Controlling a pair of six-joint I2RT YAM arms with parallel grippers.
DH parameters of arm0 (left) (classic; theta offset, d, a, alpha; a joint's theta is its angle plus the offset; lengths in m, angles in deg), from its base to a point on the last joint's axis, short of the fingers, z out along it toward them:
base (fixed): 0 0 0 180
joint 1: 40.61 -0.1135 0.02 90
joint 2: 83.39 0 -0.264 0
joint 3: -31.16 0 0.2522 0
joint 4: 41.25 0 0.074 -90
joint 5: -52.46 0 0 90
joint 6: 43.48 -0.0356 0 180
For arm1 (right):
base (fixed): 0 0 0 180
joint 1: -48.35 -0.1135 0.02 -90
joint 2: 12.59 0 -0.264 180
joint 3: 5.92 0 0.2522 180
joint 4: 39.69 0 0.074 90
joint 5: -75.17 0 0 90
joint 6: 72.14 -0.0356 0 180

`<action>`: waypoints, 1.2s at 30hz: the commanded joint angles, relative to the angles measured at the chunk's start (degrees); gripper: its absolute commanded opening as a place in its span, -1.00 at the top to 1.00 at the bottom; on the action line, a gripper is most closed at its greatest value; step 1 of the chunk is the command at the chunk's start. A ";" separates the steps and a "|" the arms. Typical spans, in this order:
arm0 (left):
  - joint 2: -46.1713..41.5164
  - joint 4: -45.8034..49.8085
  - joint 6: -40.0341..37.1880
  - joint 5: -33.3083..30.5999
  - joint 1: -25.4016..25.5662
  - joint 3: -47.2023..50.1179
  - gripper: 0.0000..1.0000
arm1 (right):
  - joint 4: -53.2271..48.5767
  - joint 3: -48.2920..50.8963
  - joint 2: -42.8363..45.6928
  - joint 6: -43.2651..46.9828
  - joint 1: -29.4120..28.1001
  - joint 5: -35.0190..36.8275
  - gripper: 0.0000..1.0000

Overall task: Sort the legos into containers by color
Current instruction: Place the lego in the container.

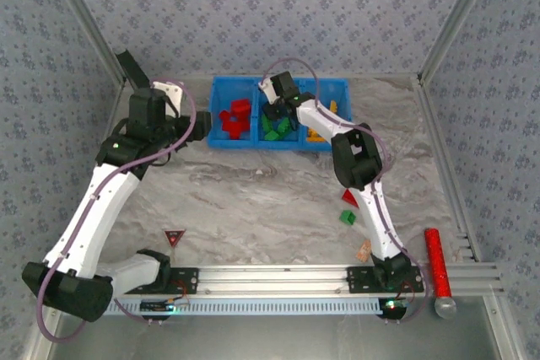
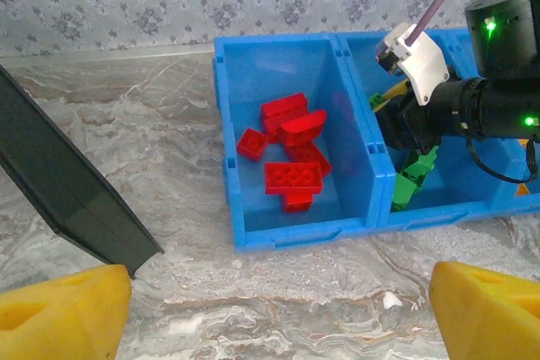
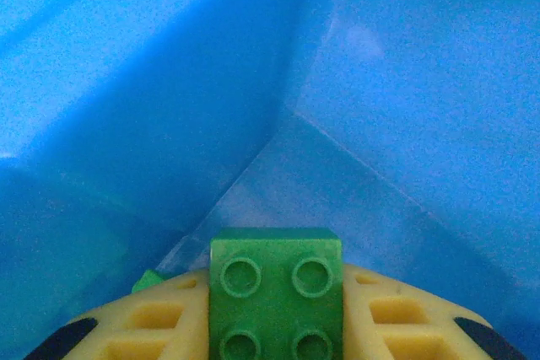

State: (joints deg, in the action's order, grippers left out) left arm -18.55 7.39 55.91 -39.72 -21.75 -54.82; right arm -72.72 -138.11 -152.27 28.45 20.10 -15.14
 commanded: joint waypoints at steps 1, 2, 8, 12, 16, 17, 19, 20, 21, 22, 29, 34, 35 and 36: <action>0.46 -0.57 -1.30 0.94 -0.13 -0.66 -0.83 | -2.36 -2.77 -1.62 0.22 0.97 -1.73 0.26; 0.52 -0.51 -1.31 0.94 -0.13 -0.72 -0.83 | -2.41 -2.84 -1.53 0.30 1.07 -1.79 0.22; 0.24 -0.51 -1.26 1.12 -0.24 -0.78 -0.83 | -4.36 -4.03 -0.02 0.03 1.57 -1.03 -0.13; -0.48 -0.38 -1.17 1.45 -0.22 -1.23 -0.83 | -8.84 -7.10 2.34 -0.95 1.82 -3.40 -0.18; -1.51 -1.12 -1.22 1.48 -0.39 -0.84 -0.84 | -11.31 -7.69 6.70 0.20 1.71 -5.37 -0.24; -1.63 -1.15 -1.10 1.87 -0.48 -0.82 -0.84 | -12.14 -7.65 7.75 0.22 1.71 -5.40 -0.24; -1.90 -1.15 -0.80 2.69 -0.57 -0.82 -0.84 | -14.40 -6.54 11.06 0.14 1.62 -5.10 -0.26; -2.08 -1.13 -0.60 3.14 -0.57 -0.86 -0.84 | -14.91 -4.92 13.07 0.13 1.66 -4.97 -0.30; -2.34 -1.32 -0.45 3.54 -0.57 -0.82 -0.84 | -16.55 -2.56 15.64 -0.22 1.90 -4.72 -0.35; -2.45 -1.30 -0.23 3.82 -0.55 -0.81 -0.84 | -17.59 0.24 18.54 -1.26 2.20 -4.11 -0.41; -3.14 -1.37 -0.07 4.52 -0.64 -0.93 -0.84 | -21.34 27.94 42.93 -13.32 4.97 1.37 -0.59; -3.11 -1.31 0.02 5.35 -0.66 -0.73 -0.84 | -25.59 46.54 57.61 -23.30 6.43 2.82 -0.66; -2.98 -1.30 0.10 5.42 -0.66 -0.66 -0.84 | -26.93 48.98 59.29 -25.24 6.57 2.86 -0.68; -2.92 -1.38 0.13 5.60 -0.66 -0.66 -0.84 | -28.30 52.79 61.03 -27.45 6.78 2.61 -0.68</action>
State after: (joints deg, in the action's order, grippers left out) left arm -20.63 6.99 55.65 -35.50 -21.86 -54.82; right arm -94.47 -92.12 -93.49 9.74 26.83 -13.52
